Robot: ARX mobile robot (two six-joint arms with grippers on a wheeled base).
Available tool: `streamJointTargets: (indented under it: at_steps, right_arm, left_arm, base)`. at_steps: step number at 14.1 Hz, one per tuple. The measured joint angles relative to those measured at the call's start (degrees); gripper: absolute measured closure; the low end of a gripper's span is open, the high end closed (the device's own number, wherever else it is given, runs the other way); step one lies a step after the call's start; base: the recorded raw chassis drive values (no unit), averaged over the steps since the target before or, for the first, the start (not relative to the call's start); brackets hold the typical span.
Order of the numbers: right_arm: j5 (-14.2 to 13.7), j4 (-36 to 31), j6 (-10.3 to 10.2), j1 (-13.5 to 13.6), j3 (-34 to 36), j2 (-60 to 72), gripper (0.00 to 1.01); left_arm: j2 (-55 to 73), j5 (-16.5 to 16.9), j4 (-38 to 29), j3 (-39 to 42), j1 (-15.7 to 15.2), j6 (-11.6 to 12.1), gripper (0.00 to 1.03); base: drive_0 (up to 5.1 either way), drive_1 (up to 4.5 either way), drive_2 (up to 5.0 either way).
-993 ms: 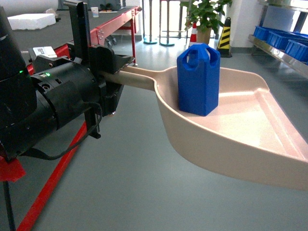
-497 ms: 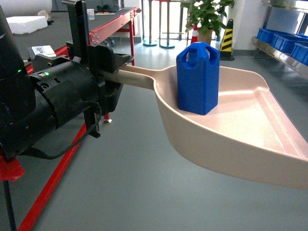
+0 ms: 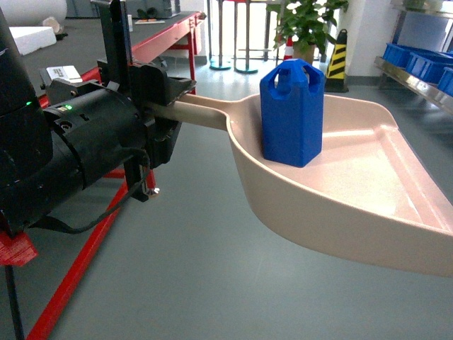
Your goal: Place part in tray to right shelf
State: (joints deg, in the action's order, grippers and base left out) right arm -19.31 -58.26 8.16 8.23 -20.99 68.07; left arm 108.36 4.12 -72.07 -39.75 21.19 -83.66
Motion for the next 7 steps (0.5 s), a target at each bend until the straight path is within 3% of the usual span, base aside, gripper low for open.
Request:
streamJointTargets:
  at_steps: [7]
  right_arm:
    - [0.0, 0.1, 0.0, 0.0, 0.0, 0.0, 0.03]
  left_arm:
    - [0.0, 0.0, 0.1, 0.0, 0.0, 0.1, 0.90]
  base:
    - [0.0, 4.14, -4.2]
